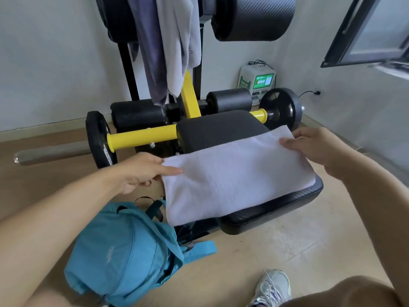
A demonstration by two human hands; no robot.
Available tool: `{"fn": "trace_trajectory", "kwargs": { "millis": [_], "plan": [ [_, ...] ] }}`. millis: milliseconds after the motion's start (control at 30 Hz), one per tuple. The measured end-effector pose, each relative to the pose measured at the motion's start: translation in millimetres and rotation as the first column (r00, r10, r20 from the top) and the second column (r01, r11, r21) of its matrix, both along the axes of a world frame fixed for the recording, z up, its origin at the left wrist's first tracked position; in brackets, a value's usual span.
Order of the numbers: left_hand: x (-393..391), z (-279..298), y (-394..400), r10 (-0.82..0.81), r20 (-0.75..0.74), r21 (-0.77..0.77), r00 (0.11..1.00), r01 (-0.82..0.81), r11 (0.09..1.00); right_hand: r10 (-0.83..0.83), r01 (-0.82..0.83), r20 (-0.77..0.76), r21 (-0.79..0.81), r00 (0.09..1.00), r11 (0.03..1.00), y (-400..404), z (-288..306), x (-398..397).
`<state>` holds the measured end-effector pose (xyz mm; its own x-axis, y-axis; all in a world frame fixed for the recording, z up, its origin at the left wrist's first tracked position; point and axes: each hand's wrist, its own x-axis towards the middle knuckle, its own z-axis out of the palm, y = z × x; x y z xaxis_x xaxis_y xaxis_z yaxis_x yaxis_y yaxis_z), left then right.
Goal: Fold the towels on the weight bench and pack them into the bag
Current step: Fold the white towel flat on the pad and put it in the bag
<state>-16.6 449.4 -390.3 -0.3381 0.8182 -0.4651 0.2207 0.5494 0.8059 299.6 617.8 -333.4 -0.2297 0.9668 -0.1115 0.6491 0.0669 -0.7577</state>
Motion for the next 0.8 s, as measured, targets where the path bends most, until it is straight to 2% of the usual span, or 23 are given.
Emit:
{"fn": "trace_trajectory", "kwargs": {
  "millis": [67, 133, 200, 233, 300, 367, 400, 467, 500, 533, 567, 600, 667, 733, 800],
  "plan": [
    [2.9, 7.9, 7.4, 0.210, -0.099, 0.258, 0.973, -0.179, 0.949, -0.002, 0.014, -0.159, 0.077, 0.987, 0.997, 3.0, 0.1, -0.8],
    [3.9, 17.4, 11.4, 0.355, -0.134, 0.558, 0.925, -0.226, 0.798, 0.035, 0.033, -0.379, 0.170, 0.925, 0.985, 3.5, 3.3, -2.8],
    [1.8, 26.4, 15.8, 0.462, -0.173, 0.776, 0.870, -0.169, 0.608, 0.092, 0.091, -0.551, 0.296, 0.829, 0.951, 4.3, 7.6, -2.4],
    [1.6, 30.2, 17.5, 0.493, -0.203, 0.836, 0.846, -0.112, 0.536, 0.119, 0.123, -0.573, 0.366, 0.811, 0.922, 4.5, 10.2, -0.6],
    [7.5, 34.7, 17.1, 0.492, -0.263, 0.886, 0.830, 0.006, 0.463, 0.174, 0.139, -0.573, 0.459, 0.801, 0.877, 2.3, 15.0, 4.2],
    [15.0, 31.6, 13.9, 0.418, -0.338, 0.868, 0.843, 0.108, 0.484, 0.210, 0.088, -0.532, 0.481, 0.820, 0.872, 0.6, 12.6, 12.6],
    [16.7, 27.5, 11.4, 0.358, -0.390, 0.833, 0.848, 0.161, 0.529, 0.206, 0.048, -0.432, 0.508, 0.878, 0.860, 2.1, 8.4, 18.4],
    [15.8, 19.8, 6.0, 0.173, -0.507, 0.698, 0.844, 0.284, 0.658, 0.165, -0.117, -0.040, 0.541, 0.986, 0.833, 8.6, -1.5, 33.0],
    [13.9, 15.2, 3.8, 0.058, -0.553, 0.590, 0.831, 0.342, 0.731, 0.158, -0.225, 0.177, 0.483, 0.972, 0.846, 10.8, -4.5, 39.9],
    [13.2, 10.7, 0.8, -0.055, -0.585, 0.471, 0.809, 0.394, 0.789, 0.167, -0.312, 0.368, 0.380, 0.915, 0.871, 11.7, -5.6, 45.0],
    [13.3, 6.5, -2.0, -0.143, -0.600, 0.375, 0.787, 0.435, 0.819, 0.185, -0.355, 0.504, 0.265, 0.844, 0.896, 9.6, -4.5, 47.5],
    [13.9, 2.7, -4.4, -0.185, -0.604, 0.332, 0.775, 0.455, 0.826, 0.193, -0.354, 0.573, 0.184, 0.797, 0.917, 5.7, -1.4, 47.7],
    [15.7, 0.2, -7.1, -0.160, -0.594, 0.359, 0.788, 0.438, 0.824, 0.157, -0.321, 0.569, 0.199, 0.807, 0.926, -3.7, 6.3, 43.7],
    [18.7, 3.9, -8.2, -0.093, -0.575, 0.424, 0.813, 0.393, 0.816, 0.150, -0.318, 0.449, 0.327, 0.881, 0.890, -16.2, 13.8, 30.6],
    [19.9, 6.4, -6.5, -0.073, -0.557, 0.465, 0.827, 0.383, 0.798, 0.265, -0.391, 0.338, 0.389, 0.903, 0.834, -30.5, 13.5, 10.5]
  ]
}}
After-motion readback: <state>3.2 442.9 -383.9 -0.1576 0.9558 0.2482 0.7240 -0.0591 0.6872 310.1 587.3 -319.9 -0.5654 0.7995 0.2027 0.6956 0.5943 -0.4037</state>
